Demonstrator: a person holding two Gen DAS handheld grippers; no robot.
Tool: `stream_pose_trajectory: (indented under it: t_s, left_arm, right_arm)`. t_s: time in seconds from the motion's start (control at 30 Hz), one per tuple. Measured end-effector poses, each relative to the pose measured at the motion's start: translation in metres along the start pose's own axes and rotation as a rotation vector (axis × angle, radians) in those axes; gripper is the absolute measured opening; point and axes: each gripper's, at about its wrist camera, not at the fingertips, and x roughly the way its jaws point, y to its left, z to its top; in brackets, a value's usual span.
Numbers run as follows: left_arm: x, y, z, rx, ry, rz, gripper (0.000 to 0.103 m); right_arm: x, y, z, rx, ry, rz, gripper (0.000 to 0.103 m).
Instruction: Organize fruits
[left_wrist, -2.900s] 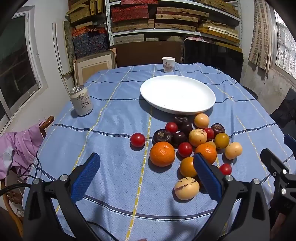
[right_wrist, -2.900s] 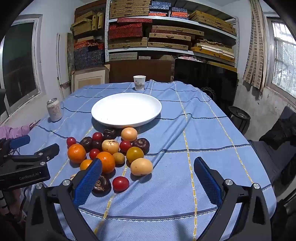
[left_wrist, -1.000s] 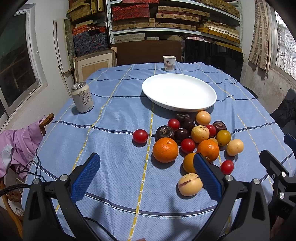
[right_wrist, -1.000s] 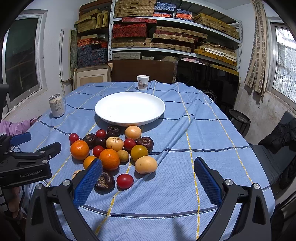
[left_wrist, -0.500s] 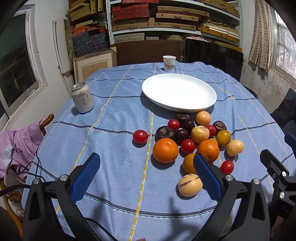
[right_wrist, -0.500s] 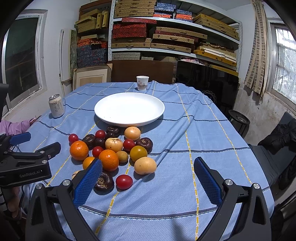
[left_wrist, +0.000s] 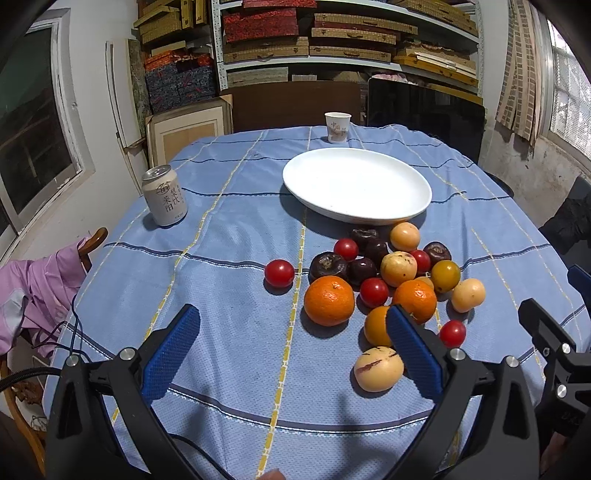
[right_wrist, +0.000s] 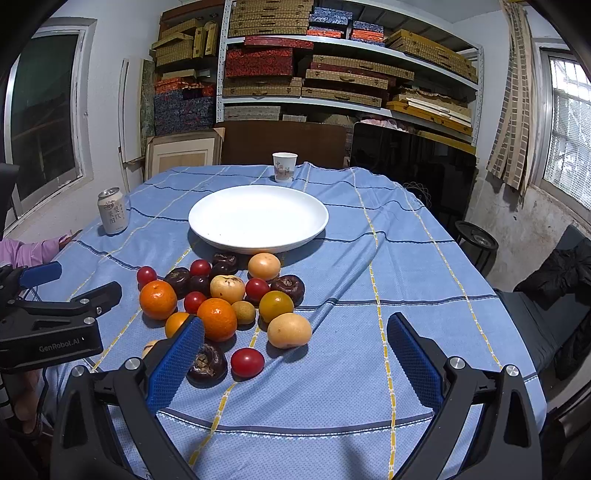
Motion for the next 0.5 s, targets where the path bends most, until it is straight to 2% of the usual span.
stream_pose_trajectory:
  t_s: [0.3, 0.5]
  left_arm:
    - [0.0042, 0.0014, -0.0023, -0.003, 0.015, -0.014, 0.099]
    - [0.0086, 0.0023, -0.0022, -0.005, 0.022, 0.014, 0.099]
  right_arm:
    - [0.0003, 0.0012, -0.0006, 0.0, 0.0, -0.001, 0.1]
    - [0.0002, 0.0011, -0.0011, 0.0, 0.001, 0.0, 0.1]
